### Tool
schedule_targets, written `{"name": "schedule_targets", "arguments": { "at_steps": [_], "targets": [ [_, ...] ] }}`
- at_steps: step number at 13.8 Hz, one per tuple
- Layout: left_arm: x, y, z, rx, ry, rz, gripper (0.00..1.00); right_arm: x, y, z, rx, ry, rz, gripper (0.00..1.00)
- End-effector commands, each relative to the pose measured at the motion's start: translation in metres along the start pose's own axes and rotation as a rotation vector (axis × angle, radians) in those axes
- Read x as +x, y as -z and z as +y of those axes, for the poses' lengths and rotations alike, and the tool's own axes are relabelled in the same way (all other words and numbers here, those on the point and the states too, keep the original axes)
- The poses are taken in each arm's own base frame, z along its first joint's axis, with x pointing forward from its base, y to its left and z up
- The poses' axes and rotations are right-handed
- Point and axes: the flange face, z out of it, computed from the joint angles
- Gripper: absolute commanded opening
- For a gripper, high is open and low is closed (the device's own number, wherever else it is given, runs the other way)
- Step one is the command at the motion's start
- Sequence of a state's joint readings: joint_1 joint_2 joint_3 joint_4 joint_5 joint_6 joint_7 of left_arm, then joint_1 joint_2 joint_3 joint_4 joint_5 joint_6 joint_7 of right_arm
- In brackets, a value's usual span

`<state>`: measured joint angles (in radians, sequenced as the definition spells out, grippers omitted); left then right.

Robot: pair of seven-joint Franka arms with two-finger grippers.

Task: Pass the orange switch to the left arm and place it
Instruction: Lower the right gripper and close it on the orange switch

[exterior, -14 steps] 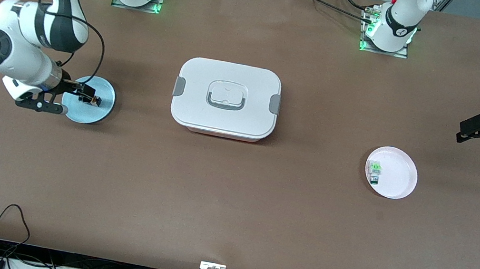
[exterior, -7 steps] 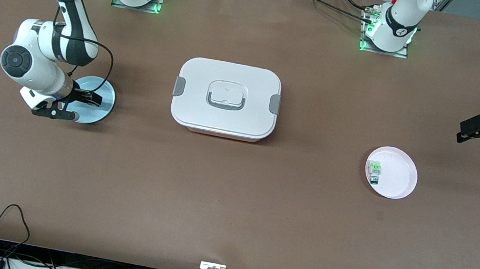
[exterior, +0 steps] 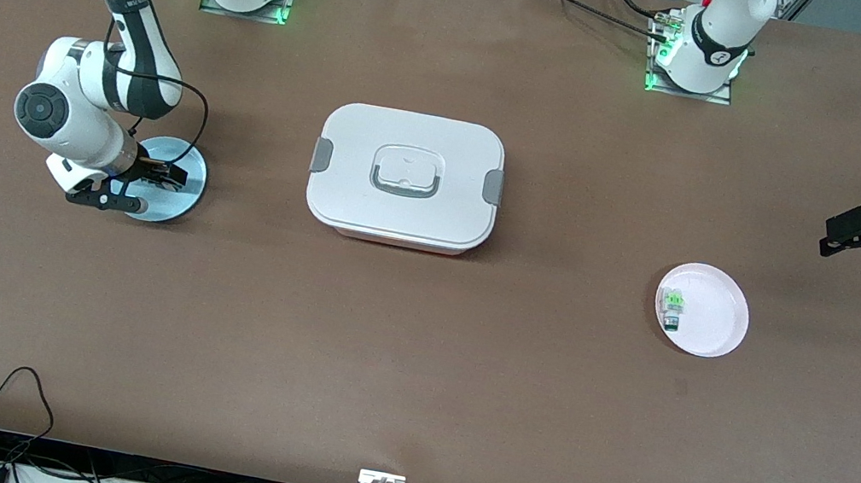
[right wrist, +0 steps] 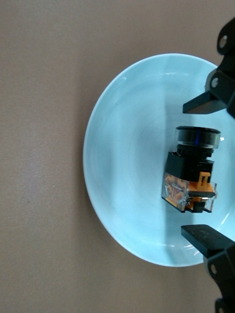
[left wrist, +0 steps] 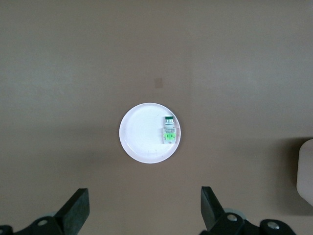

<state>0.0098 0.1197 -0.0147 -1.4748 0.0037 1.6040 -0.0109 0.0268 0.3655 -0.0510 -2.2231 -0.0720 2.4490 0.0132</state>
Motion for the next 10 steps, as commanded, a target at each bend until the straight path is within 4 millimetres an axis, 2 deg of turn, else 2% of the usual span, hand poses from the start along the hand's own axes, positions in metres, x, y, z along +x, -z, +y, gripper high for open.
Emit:
{"name": "schedule_targets", "arguments": {
  "at_steps": [1,6,7,10],
  "targets": [
    [-0.0013,0.0068,-0.0015,0.021,0.003,0.0,1.0,-0.0061,-0.0115,0.0013,-0.006,0.02,0.008,1.0],
    [-0.0018,0.0077,0.0004,0.019,0.0,0.002,1.0,-0.0064,-0.0161,0.0002,-0.007,0.025,0.002,1.0],
    [-0.0018,0.0077,0.0013,0.019,-0.002,0.002,1.0,-0.0063,-0.0153,0.0002,-0.007,0.025,0.003,0.94],
    [-0.0021,0.0074,0.0004,0.019,0.0,-0.002,1.0,-0.0063,-0.0153,0.0002,-0.007,0.025,0.003,0.55]
  ]
}}
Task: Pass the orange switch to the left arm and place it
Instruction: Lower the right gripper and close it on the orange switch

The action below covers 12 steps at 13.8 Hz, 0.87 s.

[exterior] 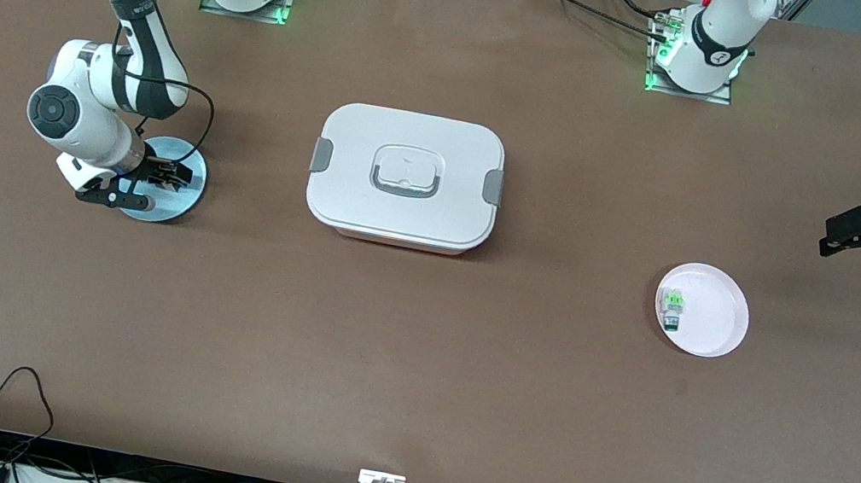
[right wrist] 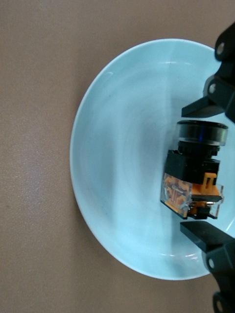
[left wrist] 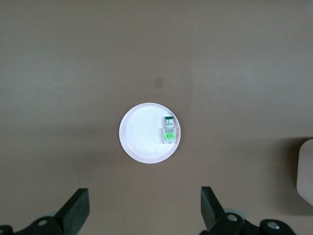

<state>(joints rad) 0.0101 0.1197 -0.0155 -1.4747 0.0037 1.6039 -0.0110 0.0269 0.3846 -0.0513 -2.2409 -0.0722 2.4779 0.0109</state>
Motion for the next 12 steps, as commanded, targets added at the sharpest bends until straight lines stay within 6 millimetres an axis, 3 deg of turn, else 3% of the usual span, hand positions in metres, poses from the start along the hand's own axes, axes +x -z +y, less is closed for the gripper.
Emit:
{"name": "schedule_targets", "arguments": {
  "at_steps": [1,3,4,8,12],
  "targets": [
    [-0.002,0.007,-0.001,0.02,0.002,-0.001,1.0,-0.002,-0.001,0.002,-0.007,0.019,0.011,0.42],
    [-0.002,0.007,0.0,0.019,0.0,-0.001,1.0,-0.002,0.002,0.002,-0.008,0.025,0.012,0.2],
    [-0.002,0.007,0.0,0.019,0.0,-0.001,1.0,-0.001,0.006,0.003,-0.008,0.023,0.018,0.16],
    [-0.002,0.006,-0.003,0.02,0.005,-0.005,1.0,0.004,0.05,-0.006,-0.007,0.04,0.081,0.1],
    [-0.002,0.007,0.002,0.019,-0.003,-0.003,1.0,0.011,0.11,-0.052,0.0,0.159,0.193,0.07]
  ]
}}
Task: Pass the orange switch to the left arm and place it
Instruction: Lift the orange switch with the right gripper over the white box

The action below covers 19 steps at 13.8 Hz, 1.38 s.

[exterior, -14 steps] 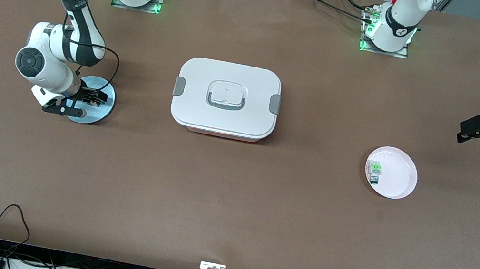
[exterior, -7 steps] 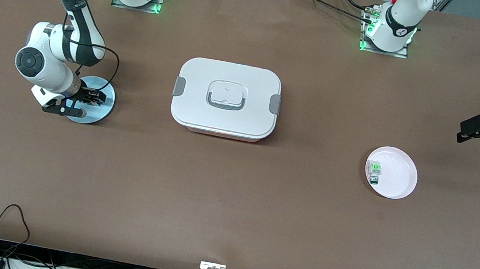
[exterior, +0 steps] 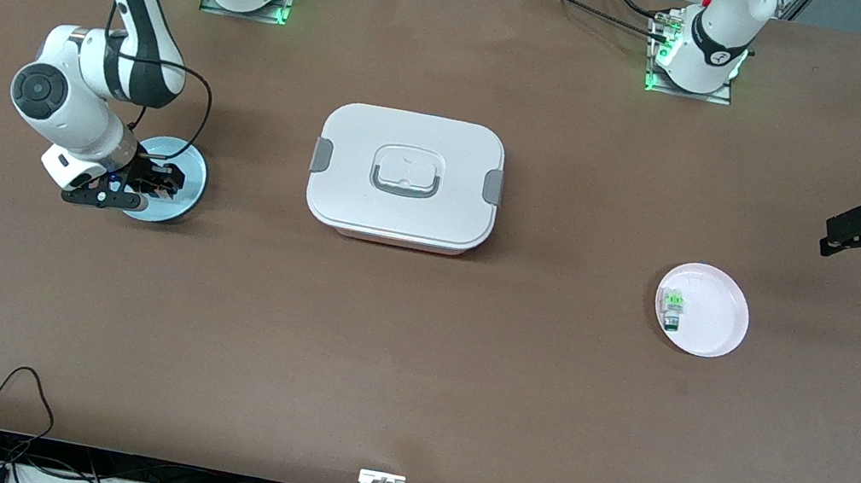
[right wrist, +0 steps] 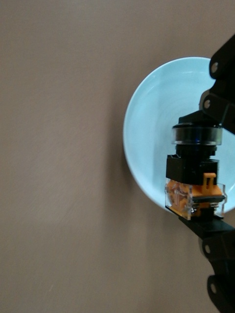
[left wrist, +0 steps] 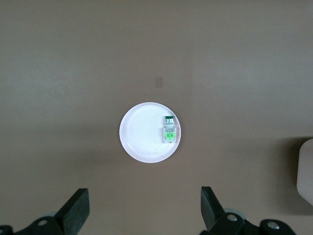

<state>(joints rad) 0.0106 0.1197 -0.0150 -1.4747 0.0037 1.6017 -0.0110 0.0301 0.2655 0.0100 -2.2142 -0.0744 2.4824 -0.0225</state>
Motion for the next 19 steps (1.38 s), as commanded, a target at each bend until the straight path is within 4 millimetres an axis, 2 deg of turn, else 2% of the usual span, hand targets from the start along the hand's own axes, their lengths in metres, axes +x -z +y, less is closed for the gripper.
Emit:
{"name": "schedule_targets", "arguments": {
  "at_steps": [1,6,7,8,10,12,13,15,17,19],
  "targets": [
    [-0.002,0.007,0.004,0.019,-0.007,-0.001,1.0,0.008,0.043,-0.03,-0.001,0.1,0.063,0.07],
    [-0.004,0.01,0.01,0.016,-0.03,0.002,1.0,0.01,0.109,-0.113,0.019,0.274,0.181,0.07],
    [-0.001,-0.001,0.015,-0.025,-0.034,-0.018,1.0,0.009,0.125,-0.134,0.023,0.311,0.212,0.07],
    [-0.003,-0.002,0.02,-0.052,-0.034,-0.037,1.0,0.008,0.141,-0.157,0.032,0.347,0.243,0.07],
    [-0.006,-0.002,0.014,-0.072,-0.024,-0.065,1.0,0.007,0.172,-0.208,0.079,0.408,0.301,0.07],
    [0.001,-0.02,0.015,-0.079,-0.028,-0.095,1.0,0.011,0.206,-0.247,0.167,0.415,0.358,0.06],
    [0.006,-0.038,0.017,-0.098,-0.026,-0.129,1.0,0.011,0.228,-0.267,0.211,0.423,0.392,0.06],
    [0.005,-0.048,0.026,-0.204,-0.035,-0.178,1.0,0.009,0.261,-0.301,0.27,0.456,0.446,0.06],
    [0.006,-0.048,0.038,-0.324,-0.04,-0.186,1.0,0.0,0.296,-0.334,0.316,0.5,0.502,0.06],
    [0.007,-0.051,0.047,-0.559,-0.007,-0.24,1.0,-0.003,0.307,-0.363,0.409,0.511,0.504,0.06]
  ]
}}
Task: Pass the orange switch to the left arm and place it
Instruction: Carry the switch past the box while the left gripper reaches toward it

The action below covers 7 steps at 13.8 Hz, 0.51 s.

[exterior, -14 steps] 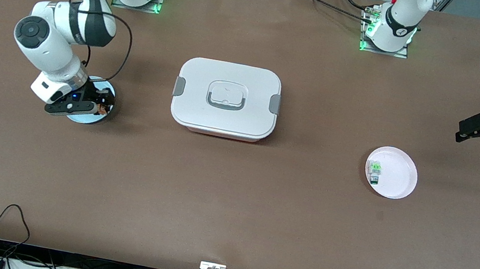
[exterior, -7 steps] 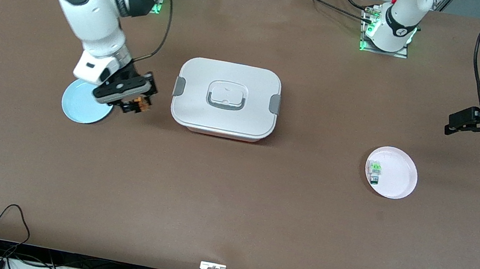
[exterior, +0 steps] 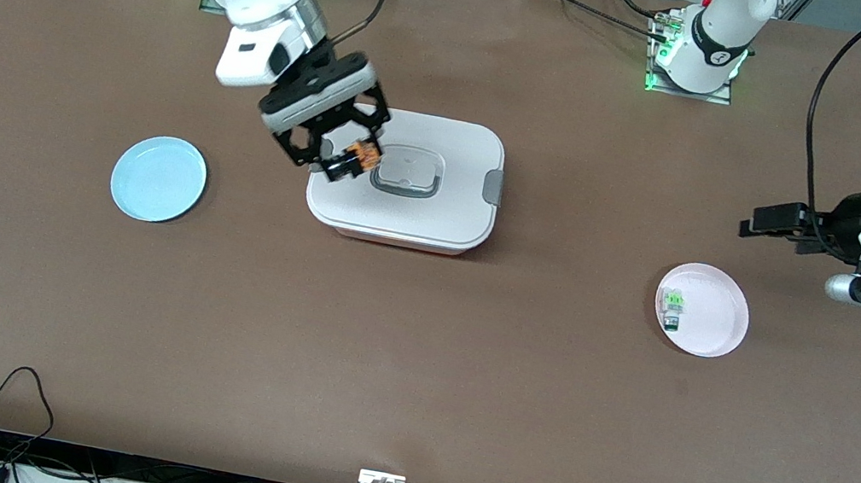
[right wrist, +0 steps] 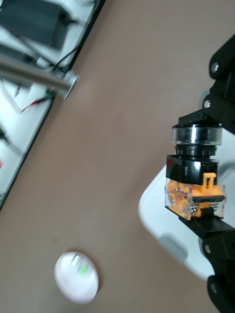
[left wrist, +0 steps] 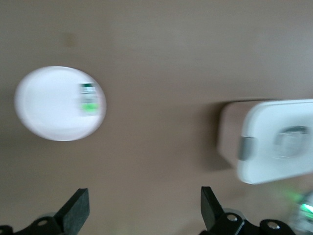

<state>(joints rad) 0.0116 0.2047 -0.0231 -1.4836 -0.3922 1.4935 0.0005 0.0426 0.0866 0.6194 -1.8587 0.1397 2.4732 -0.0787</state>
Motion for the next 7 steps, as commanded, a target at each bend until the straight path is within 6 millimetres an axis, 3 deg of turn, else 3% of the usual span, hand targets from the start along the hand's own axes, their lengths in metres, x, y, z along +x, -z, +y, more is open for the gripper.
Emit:
{"name": "schedule_targets", "arguments": {
  "at_steps": [1,3,5,7],
  "targets": [
    [0.002,0.001,0.0,-0.272,0.01,-0.057,1.0,0.023,0.003,-0.024,0.103,-0.002,0.032,0.05],
    [0.01,-0.011,0.0,-0.483,0.093,-0.1,1.0,0.033,0.004,-0.049,0.157,0.015,0.05,0.0],
    [0.014,-0.039,-0.004,-0.715,0.202,-0.19,1.0,0.05,0.022,-0.081,0.209,0.032,0.107,0.0],
    [0.016,-0.05,0.0,-0.857,0.256,-0.235,1.0,0.056,0.029,-0.108,0.259,0.021,0.207,0.0]
  ]
}}
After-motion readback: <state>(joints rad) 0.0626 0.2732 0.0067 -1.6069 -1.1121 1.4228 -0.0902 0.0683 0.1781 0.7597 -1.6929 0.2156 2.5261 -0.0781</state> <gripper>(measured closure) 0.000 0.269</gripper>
